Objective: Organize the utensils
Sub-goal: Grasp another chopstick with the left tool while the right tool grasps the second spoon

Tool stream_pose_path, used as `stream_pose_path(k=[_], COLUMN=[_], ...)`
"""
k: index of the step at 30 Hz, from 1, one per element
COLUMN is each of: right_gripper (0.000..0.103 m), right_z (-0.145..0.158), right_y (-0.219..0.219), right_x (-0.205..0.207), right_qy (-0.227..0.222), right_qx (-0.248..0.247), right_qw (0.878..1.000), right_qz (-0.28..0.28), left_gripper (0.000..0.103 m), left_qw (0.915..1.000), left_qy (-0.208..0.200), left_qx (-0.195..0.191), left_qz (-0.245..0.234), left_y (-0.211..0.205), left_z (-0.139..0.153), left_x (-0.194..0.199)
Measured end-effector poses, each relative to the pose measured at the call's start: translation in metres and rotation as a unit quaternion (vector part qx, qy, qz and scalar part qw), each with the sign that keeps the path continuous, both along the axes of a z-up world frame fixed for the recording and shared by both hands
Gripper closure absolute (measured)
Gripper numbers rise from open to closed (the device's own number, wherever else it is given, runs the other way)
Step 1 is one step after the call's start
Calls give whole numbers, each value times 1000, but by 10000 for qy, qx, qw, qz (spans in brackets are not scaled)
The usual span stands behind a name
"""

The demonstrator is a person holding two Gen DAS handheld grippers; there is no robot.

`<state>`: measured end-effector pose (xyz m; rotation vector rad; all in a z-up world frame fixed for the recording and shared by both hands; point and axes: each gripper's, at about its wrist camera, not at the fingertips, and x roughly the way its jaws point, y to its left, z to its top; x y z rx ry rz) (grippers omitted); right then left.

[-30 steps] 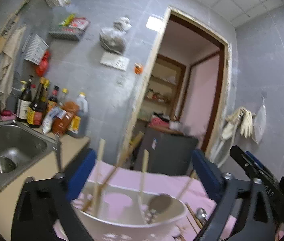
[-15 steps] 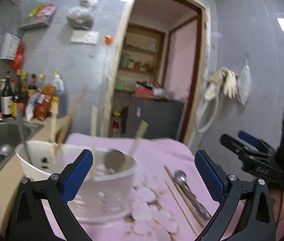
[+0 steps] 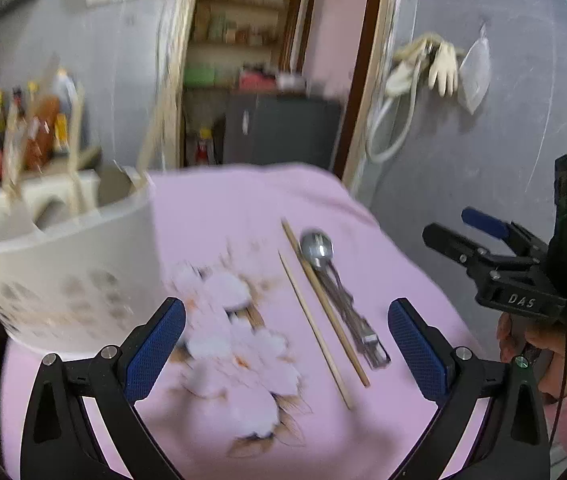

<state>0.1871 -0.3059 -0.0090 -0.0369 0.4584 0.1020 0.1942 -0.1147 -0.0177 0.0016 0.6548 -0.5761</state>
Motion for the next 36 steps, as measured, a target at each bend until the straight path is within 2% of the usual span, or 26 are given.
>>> stream_pose_path(k=[2, 7, 9, 16, 20, 26, 36], right_gripper=[0, 8, 17, 30, 33, 34, 34], right_z=[-6, -22, -26, -35, -39, -45, -47], right_y=[-6, -21, -25, -30, -31, -26, 1], right_x=[4, 17, 21, 46, 61, 84, 106], right_qy=[230, 840, 987, 1481, 1632, 1894, 2112], right_qx=[48, 439, 576, 802, 870, 953, 652], right_qw=[9997, 9955, 9934, 9854, 9823, 9764, 9727], right_qz=[-4, 81, 120, 243, 295, 406, 706], left_gripper=[6, 38, 47, 79, 84, 97, 100], left_qw=[9998, 9973, 9956, 9889, 9857, 9850, 9839], left_qy=[202, 578, 779, 1329, 1560, 1605, 1588], left_qx=[70, 376, 423, 566, 538, 605, 790], left_qz=[-34, -249, -295, -350, -337, -206, 229], left_y=[-7, -28, -34, -48, -54, -58, -38], left_z=[-6, -18, -24, -38, -45, -47, -44], left_x=[6, 23, 33, 68, 85, 96, 78])
